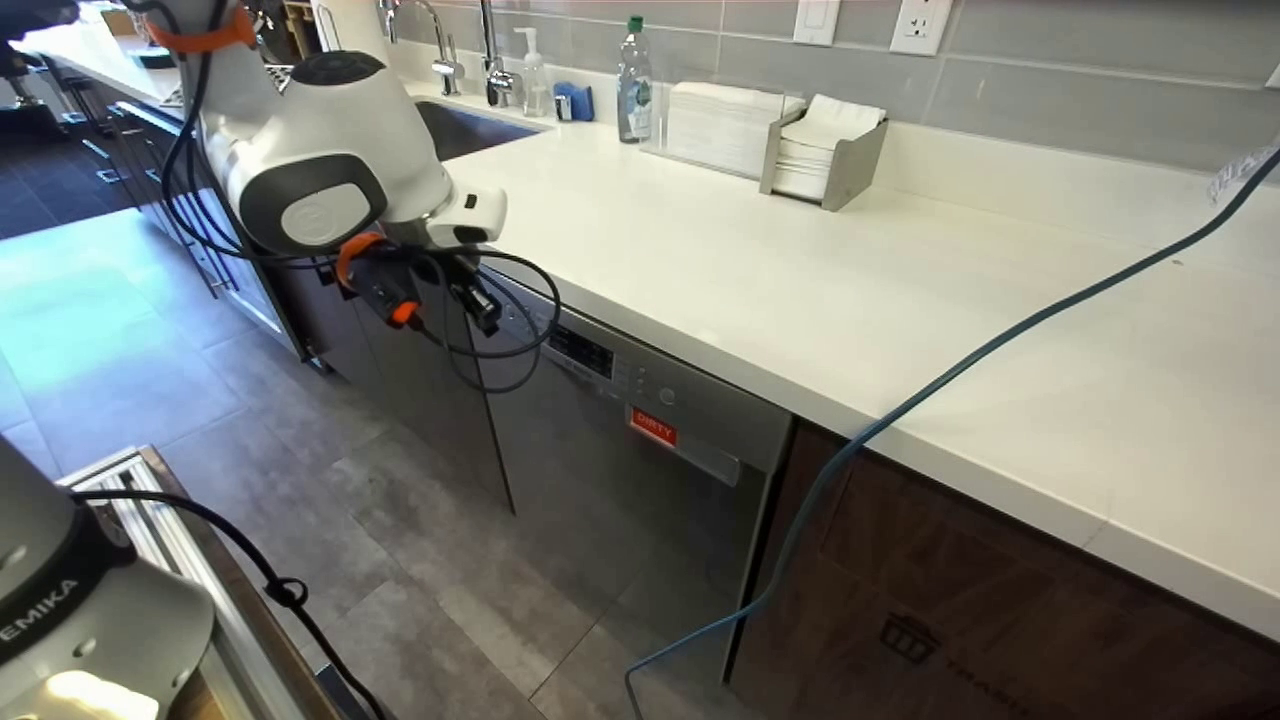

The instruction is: Press the button on the oven

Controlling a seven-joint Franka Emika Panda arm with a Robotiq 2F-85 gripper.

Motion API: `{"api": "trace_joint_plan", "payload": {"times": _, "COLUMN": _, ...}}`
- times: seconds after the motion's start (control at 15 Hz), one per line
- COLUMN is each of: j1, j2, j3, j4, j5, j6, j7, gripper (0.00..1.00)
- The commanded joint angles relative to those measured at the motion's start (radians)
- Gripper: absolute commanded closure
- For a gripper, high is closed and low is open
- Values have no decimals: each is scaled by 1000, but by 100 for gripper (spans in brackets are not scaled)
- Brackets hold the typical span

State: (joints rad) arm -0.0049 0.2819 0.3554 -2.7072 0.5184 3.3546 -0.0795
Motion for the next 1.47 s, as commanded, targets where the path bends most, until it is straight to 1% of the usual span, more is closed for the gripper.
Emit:
{"api": "trace_joint_plan", "payload": {"times": 0.0, "j1": -83, "j2": 48, "j3": 65, "j4": 24, "j5": -53, "j6": 56, "j7": 7, "gripper": 100}}
{"api": "trace_joint_plan", "payload": {"times": 0.27, "j1": -152, "j2": 78, "j3": 116, "j4": 34, "j5": -98, "j6": 89, "j7": 9, "gripper": 100}}
{"api": "trace_joint_plan", "payload": {"times": 0.47, "j1": -187, "j2": 100, "j3": 129, "j4": 40, "j5": -124, "j6": 116, "j7": 5, "gripper": 100}}
{"api": "trace_joint_plan", "payload": {"times": 0.53, "j1": -135, "j2": 93, "j3": 46, "j4": 33, "j5": -261, "j6": 114, "j7": 126, "gripper": 100}}
{"api": "trace_joint_plan", "payload": {"times": 0.8, "j1": -141, "j2": 125, "j3": 1, "j4": 46, "j5": -407, "j6": 141, "j7": 209, "gripper": 100}}
{"api": "trace_joint_plan", "payload": {"times": 1.07, "j1": -138, "j2": 138, "j3": -31, "j4": 51, "j5": -474, "j6": 154, "j7": 250, "gripper": 100}}
{"api": "trace_joint_plan", "payload": {"times": 1.4, "j1": -150, "j2": 149, "j3": -27, "j4": 58, "j5": -525, "j6": 172, "j7": 285, "gripper": 100}}
